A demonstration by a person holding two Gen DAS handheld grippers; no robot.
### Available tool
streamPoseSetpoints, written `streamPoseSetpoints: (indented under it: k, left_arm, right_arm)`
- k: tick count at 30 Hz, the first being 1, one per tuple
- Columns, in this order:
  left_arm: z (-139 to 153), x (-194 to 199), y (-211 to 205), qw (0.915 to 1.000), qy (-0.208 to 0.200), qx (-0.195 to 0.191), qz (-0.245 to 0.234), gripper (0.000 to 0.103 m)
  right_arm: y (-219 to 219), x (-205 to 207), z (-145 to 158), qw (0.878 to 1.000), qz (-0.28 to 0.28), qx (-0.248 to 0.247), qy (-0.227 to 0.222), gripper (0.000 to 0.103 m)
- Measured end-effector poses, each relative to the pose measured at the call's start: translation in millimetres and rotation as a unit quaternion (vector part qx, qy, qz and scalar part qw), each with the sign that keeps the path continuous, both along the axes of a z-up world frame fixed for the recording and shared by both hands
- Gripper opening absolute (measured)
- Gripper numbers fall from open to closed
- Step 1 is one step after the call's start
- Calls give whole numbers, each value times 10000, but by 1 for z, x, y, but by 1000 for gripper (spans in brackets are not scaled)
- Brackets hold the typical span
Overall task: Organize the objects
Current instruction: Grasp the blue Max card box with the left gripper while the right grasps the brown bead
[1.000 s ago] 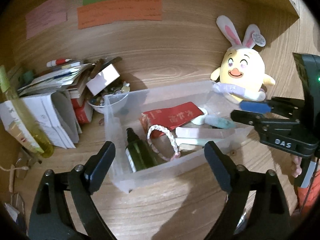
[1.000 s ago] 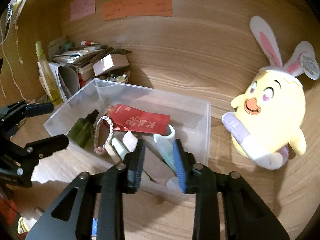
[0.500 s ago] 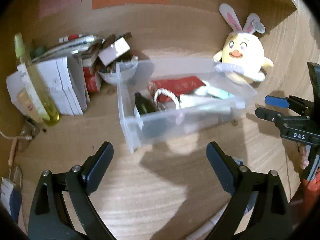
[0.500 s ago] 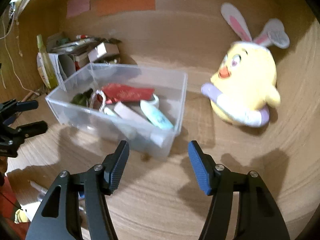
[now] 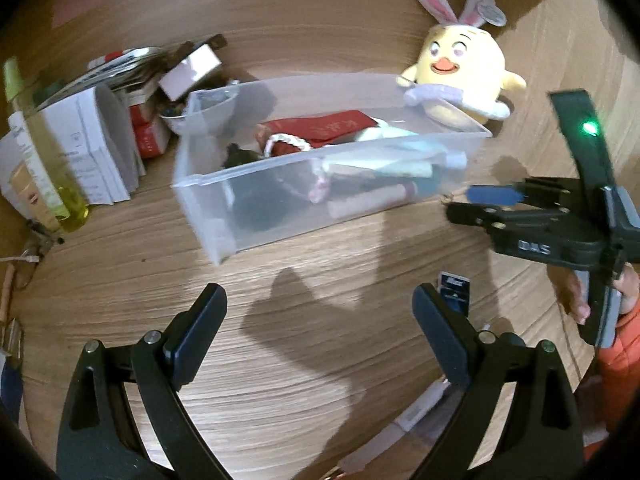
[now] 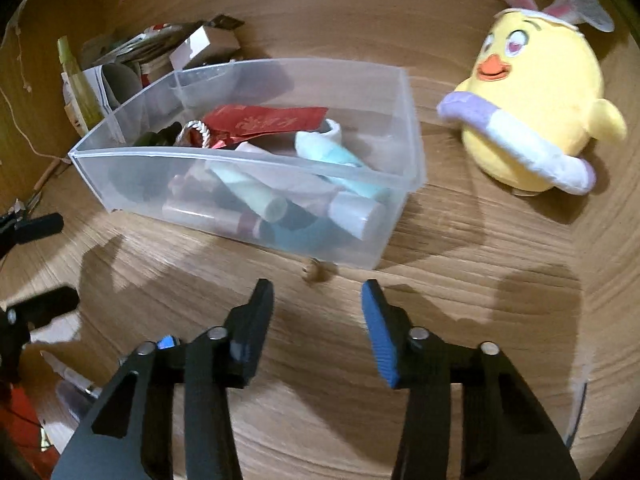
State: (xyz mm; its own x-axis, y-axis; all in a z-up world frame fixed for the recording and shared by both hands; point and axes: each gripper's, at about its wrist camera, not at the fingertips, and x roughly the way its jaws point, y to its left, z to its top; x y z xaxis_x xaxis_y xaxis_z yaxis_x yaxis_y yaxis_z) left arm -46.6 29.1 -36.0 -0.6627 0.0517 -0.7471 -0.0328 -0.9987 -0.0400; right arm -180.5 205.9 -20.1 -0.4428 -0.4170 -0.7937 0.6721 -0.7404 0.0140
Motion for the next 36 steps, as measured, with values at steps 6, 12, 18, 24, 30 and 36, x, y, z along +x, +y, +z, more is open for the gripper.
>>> streamPoseSetpoints:
  k: [6,12,18,24,30,36]
  left_arm:
    - [-1,-6,17,9986,-27,171,-502,95]
    - [-7,-15,39,9946,-272,230,-976,79]
    - [-14,-25,57,9897,-588,147,-1296,69]
    - [-20,-31,64,9852,-845,209,-1476,56]
    - [-19,-33,68,9833,-965,252,-1525,53]
    - [-18,-31,72,9827,-991,234,-1546,53]
  right_arm:
    - [-15,1,-3,9998,46,113,136,17]
    - [-15,8,-1,9995,90,86,281,12]
    - [0,21,13,9993,116,-209,279,12]
    - [18,33,24,9983,121,-473,314,12]
    - [28,42,28,9975,39,-638,312,12]
    - [40,44,25,9970,-24,-733,251,12]
